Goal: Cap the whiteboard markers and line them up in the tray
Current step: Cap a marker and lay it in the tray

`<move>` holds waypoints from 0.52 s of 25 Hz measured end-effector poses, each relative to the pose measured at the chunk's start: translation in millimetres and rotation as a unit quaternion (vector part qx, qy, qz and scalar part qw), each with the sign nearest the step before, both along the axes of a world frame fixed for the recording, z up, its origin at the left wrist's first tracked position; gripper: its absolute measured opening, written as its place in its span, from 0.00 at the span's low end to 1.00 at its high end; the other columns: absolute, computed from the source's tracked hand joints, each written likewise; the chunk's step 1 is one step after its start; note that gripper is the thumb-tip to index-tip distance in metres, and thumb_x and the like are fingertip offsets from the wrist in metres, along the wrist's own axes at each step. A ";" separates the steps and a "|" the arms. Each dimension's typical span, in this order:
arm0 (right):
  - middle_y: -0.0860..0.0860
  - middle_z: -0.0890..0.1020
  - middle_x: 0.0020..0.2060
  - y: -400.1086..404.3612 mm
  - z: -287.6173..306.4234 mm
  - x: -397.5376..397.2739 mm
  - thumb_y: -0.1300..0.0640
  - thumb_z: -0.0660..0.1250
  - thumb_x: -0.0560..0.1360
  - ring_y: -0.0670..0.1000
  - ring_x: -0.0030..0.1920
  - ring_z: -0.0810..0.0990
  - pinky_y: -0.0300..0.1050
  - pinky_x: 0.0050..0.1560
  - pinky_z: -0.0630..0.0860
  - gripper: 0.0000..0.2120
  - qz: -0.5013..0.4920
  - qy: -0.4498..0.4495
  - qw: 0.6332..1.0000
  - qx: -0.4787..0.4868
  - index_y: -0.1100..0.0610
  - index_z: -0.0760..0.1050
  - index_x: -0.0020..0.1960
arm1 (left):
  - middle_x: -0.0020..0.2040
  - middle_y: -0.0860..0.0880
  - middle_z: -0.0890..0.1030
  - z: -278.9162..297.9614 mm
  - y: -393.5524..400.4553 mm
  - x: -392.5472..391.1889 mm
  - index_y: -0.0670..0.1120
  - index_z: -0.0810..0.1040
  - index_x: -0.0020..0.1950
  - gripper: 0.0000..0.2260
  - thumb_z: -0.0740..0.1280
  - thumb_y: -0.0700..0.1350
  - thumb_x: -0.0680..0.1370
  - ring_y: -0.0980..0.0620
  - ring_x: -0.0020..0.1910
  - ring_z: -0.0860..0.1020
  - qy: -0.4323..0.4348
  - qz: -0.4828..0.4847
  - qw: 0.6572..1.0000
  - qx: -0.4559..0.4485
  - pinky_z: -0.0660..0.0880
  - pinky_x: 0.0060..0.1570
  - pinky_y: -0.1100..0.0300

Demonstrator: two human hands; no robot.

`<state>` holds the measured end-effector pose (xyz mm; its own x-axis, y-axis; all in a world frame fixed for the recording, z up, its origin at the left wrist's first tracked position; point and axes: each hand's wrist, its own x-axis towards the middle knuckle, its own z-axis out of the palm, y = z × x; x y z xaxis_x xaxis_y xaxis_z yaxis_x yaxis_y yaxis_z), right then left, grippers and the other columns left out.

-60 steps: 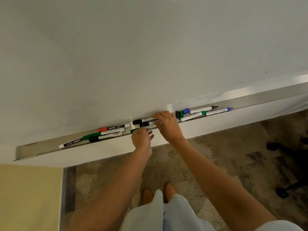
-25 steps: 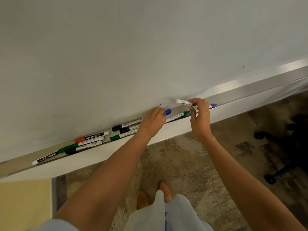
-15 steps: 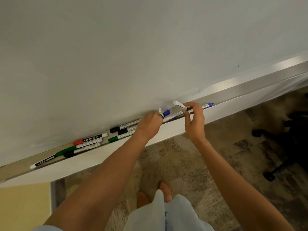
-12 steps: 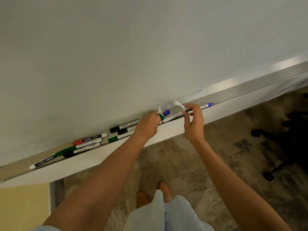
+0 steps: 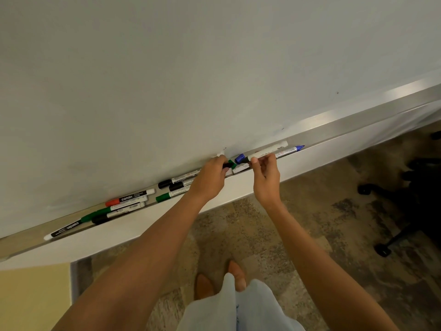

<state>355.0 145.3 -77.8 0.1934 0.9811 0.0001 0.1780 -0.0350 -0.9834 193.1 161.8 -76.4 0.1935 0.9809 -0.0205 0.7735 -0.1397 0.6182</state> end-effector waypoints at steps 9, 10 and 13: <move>0.48 0.79 0.40 -15.8 3.1 -30.3 0.53 0.61 0.81 0.42 0.39 0.76 0.35 0.39 0.73 0.08 0.014 -0.008 1.000 -0.004 0.58 0.70 0.53 | 0.48 0.56 0.79 7.6 -24.9 -17.0 0.48 0.77 0.56 0.06 0.64 0.41 0.80 0.61 0.46 0.77 -0.160 0.021 0.987 0.004 0.74 0.44 0.73; 0.48 0.79 0.41 -18.5 3.6 -33.7 0.54 0.61 0.81 0.41 0.39 0.77 0.34 0.40 0.74 0.08 0.021 -0.009 1.000 -0.003 0.58 0.70 0.53 | 0.49 0.57 0.79 8.2 -27.6 -18.5 0.48 0.77 0.56 0.06 0.64 0.41 0.80 0.61 0.46 0.77 -0.165 0.019 0.986 0.003 0.74 0.44 0.73; 0.49 0.81 0.44 -26.0 3.5 -40.6 0.53 0.64 0.80 0.43 0.43 0.80 0.34 0.44 0.76 0.09 0.033 -0.005 0.999 -0.014 0.58 0.71 0.54 | 0.51 0.54 0.80 8.7 -33.3 -23.5 0.48 0.77 0.56 0.07 0.64 0.40 0.80 0.58 0.49 0.78 -0.170 0.013 0.985 -0.005 0.75 0.47 0.70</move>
<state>314.4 119.3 -74.3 0.1290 0.9913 -0.0260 0.1915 -0.0506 -0.9802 169.6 128.5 -67.7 0.1657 0.9857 0.0311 0.5245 -0.1148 0.8436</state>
